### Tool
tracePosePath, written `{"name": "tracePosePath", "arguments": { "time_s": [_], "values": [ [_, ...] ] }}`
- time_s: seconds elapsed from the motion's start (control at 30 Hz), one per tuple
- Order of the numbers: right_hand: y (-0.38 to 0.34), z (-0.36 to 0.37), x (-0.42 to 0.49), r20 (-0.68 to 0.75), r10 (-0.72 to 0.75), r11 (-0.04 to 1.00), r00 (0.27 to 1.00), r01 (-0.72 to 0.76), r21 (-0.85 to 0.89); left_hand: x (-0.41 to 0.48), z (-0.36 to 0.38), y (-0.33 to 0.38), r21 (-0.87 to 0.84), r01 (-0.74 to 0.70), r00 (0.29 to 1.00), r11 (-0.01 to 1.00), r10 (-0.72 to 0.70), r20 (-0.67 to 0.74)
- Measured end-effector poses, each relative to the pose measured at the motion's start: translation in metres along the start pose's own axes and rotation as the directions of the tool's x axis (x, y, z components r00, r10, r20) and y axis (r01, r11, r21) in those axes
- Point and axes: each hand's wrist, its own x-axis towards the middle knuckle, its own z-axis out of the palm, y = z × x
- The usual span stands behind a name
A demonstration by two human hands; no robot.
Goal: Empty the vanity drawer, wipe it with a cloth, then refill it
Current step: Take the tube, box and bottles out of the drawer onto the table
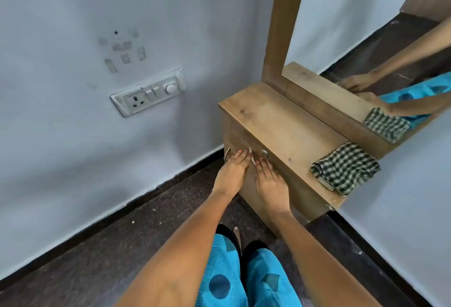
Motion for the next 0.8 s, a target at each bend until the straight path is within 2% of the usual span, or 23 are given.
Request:
{"name": "tracePosePath", "arguments": {
  "time_s": [0.2, 0.3, 0.43, 0.6, 0.8],
  "values": [
    [0.007, 0.02, 0.0, 0.069, 0.054, 0.997, 0.996, -0.058, 0.053, 0.015, 0.011, -0.002, -0.136, -0.041, 0.996, 0.99, 0.051, 0.075],
    [0.01, 0.024, 0.0, 0.058, 0.063, 0.997, 0.996, -0.066, 0.038, 0.021, 0.013, -0.005, -0.135, -0.018, 0.994, 0.991, 0.032, 0.1],
    [0.008, 0.022, 0.002, 0.041, 0.056, 0.998, 0.998, -0.056, -0.009, 0.03, 0.019, -0.004, -0.077, -0.07, 0.988, 0.995, 0.08, 0.132],
    [0.002, 0.012, 0.019, 0.13, 0.225, 0.973, 0.966, -0.228, 0.014, 0.042, 0.023, 0.001, -0.077, -0.023, 0.986, 0.997, 0.035, 0.161],
    [0.0, 0.008, 0.022, 0.176, 0.292, 0.951, 0.94, -0.306, 0.055, 0.043, 0.017, 0.002, -0.126, 0.025, 0.992, 0.992, -0.009, 0.127]
  ]
}}
